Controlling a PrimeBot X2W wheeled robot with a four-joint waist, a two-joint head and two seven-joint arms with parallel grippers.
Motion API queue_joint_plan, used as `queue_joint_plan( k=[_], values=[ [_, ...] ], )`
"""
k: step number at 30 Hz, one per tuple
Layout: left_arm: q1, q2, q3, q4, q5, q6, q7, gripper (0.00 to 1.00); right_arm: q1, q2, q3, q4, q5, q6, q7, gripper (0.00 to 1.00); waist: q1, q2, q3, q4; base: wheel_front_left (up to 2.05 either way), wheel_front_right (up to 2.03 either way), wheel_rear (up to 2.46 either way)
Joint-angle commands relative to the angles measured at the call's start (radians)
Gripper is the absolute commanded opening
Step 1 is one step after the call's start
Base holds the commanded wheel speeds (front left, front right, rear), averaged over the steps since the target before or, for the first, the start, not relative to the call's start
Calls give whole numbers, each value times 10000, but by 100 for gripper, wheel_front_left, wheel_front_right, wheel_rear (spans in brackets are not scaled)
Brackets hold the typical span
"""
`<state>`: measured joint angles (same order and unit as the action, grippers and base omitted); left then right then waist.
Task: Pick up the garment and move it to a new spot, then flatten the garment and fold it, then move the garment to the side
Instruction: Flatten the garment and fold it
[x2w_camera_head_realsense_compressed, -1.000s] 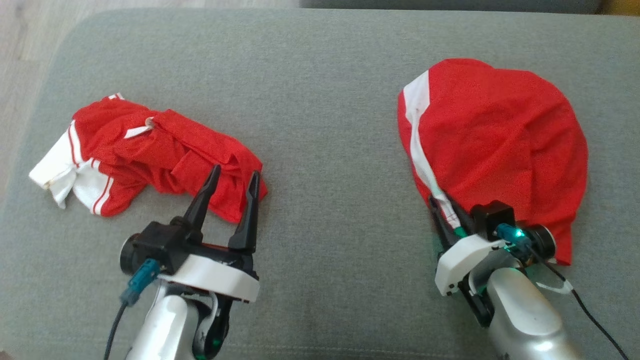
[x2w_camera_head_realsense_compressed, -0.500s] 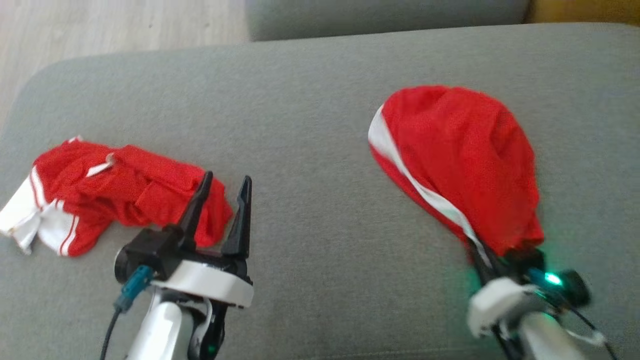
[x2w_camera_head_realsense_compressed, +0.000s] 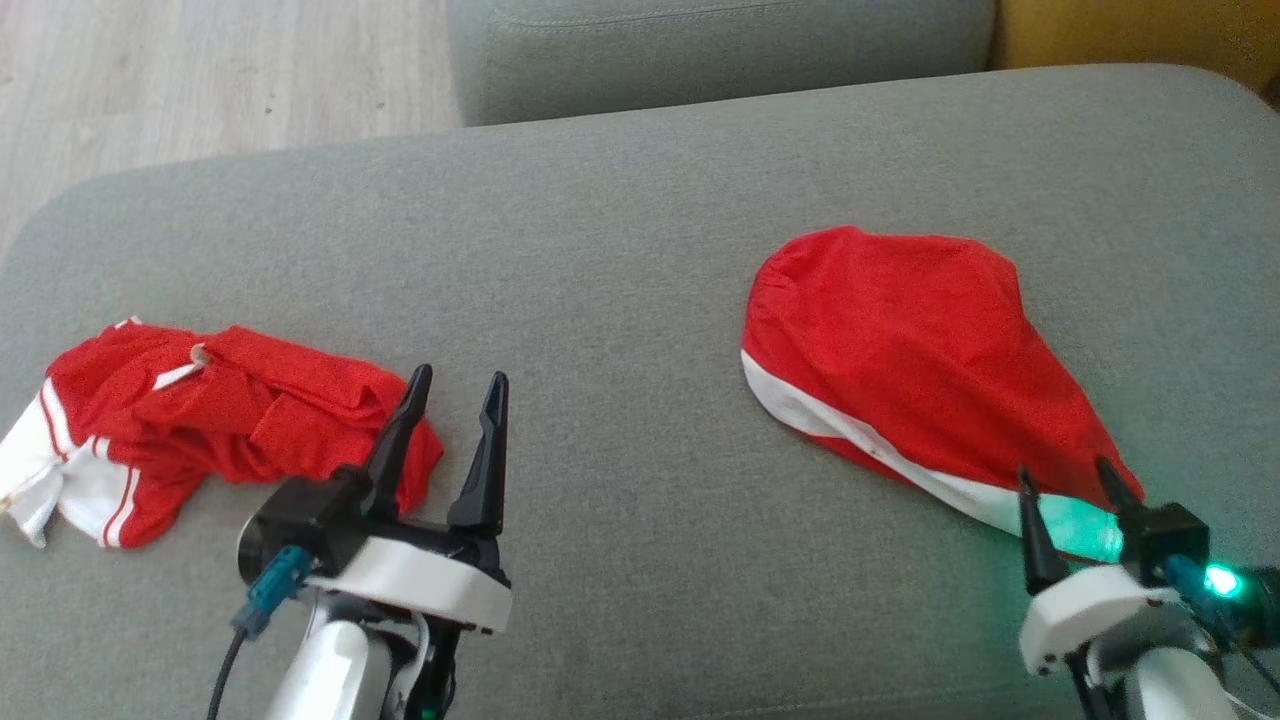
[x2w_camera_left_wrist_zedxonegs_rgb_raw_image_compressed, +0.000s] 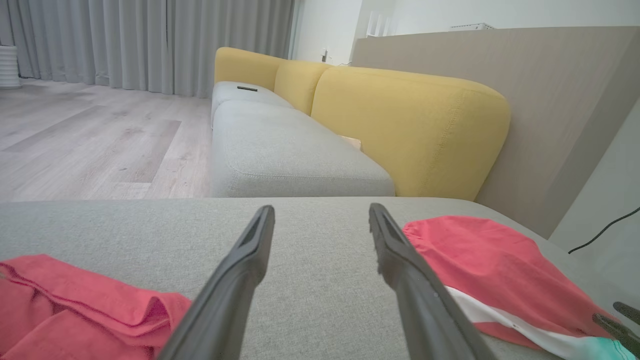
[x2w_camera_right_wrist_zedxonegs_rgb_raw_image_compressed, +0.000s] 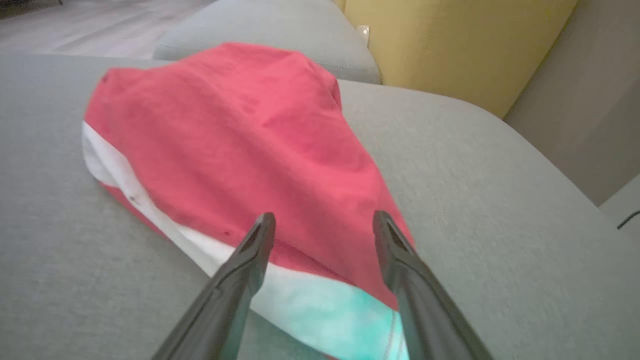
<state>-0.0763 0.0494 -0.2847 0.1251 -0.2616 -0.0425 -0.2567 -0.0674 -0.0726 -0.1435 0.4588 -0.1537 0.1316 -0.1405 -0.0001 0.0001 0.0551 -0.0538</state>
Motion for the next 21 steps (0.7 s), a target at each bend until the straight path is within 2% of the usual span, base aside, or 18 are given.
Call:
queue_joint_plan(
  k=[1,13,21],
  values=[
    [-258,9,259,-299,-67,66,-51,100,-127,-2,306,-455,-29,-9,-111,100,1,-1,10,38,0,0,0],
    [-357,9,286,-402,-88,8,-51,100,115,211,2454,-2597,1534,-9,-1031,100,1,-1,91,597,0,0,0],
    [-364,9,29,-387,-98,-27,-51,100,-337,220,2885,-1811,2069,-9,-1142,100,1,-1,270,1156,0,0,0]
  ],
)
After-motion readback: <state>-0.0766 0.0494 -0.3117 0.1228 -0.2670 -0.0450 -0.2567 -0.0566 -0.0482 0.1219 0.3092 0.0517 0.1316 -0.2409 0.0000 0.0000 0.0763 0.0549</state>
